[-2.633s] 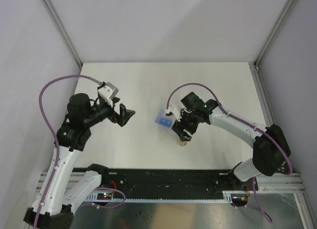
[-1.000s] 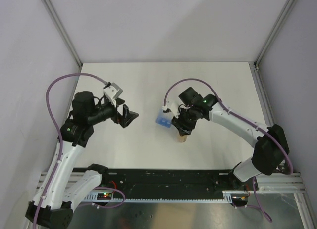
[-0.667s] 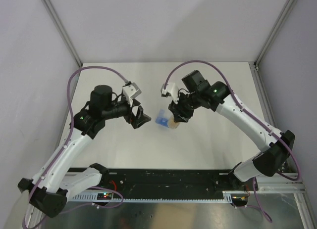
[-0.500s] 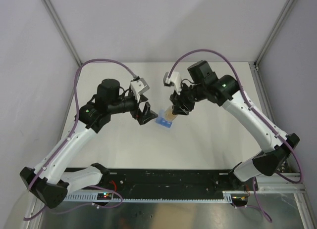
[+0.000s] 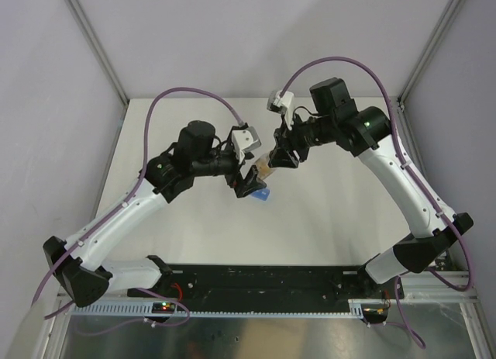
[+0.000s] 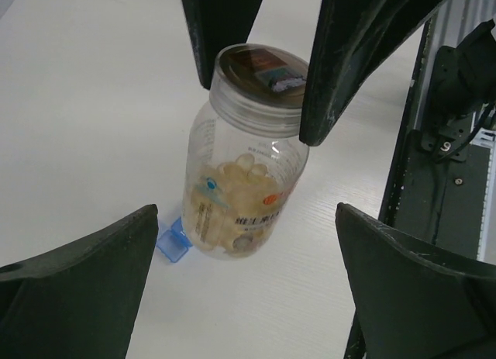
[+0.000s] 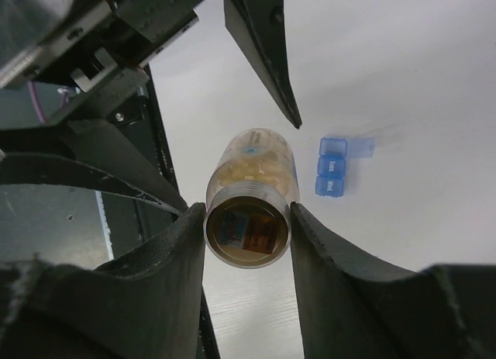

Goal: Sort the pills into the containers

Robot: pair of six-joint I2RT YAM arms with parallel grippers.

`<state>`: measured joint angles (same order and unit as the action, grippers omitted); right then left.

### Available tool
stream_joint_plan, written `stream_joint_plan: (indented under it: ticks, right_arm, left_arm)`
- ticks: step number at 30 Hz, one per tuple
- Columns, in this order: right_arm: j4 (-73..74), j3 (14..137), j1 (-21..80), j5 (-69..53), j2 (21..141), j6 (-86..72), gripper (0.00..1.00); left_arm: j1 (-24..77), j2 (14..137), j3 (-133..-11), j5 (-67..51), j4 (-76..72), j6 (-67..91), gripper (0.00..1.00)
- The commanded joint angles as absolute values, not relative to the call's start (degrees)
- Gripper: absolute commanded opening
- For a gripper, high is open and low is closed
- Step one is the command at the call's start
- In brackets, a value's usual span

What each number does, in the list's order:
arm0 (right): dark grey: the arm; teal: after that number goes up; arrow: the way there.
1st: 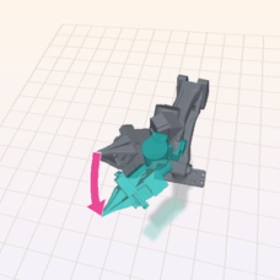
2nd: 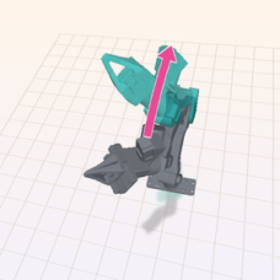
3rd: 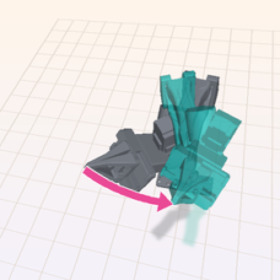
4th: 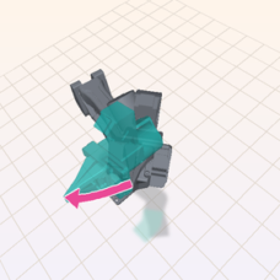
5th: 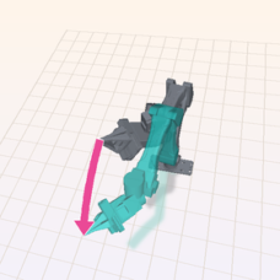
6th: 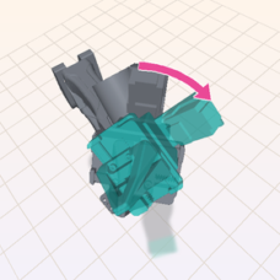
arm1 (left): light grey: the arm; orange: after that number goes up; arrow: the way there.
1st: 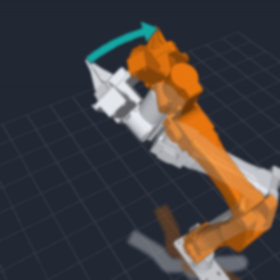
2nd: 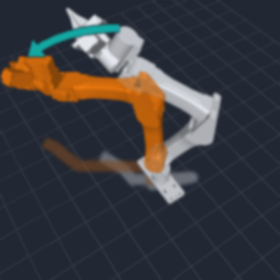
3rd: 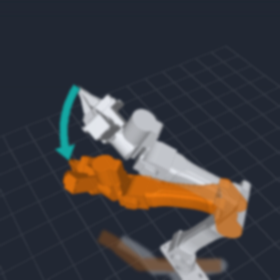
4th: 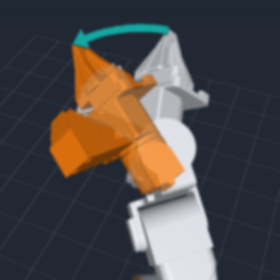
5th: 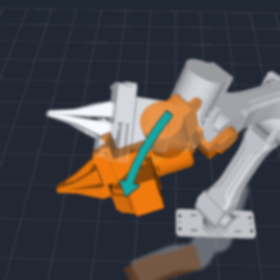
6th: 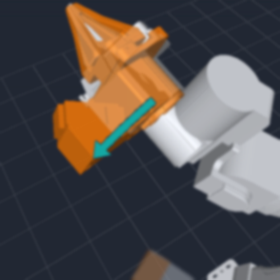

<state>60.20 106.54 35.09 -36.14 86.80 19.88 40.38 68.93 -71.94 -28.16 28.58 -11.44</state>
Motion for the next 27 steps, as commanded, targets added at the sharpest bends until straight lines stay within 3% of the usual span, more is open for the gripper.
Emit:
stream_joint_plan:
  ticks: [1, 10, 18, 27]
  right_arm:
    - [59.92, 109.21, 33.94, -42.43, 86.47, 17.42, 0.0]
    - [59.83, 108.86, 32.11, -46.76, 85.56, 16.39, 0.0]
    - [58.76, 107.43, 29.74, -51.7, 85.01, 15.1, 0.0]
    - [56.7, 105.92, 27.0, -56.65, 84.73, 12.8, 0.0]
  left_arm:
    - [42.86, 69.11, -73.93, -23.79, 25.54, -15.32, 1.0]
    - [44.51, 69.29, -72.92, -18.43, 22.9, -17.72, 0.99]
    - [44.8, 68.76, -71.32, -17.4, 20.31, -17.82, 0.9]
    - [45.44, 69.4, -71.37, -18.04, 19.24, -16.28, 0.87]
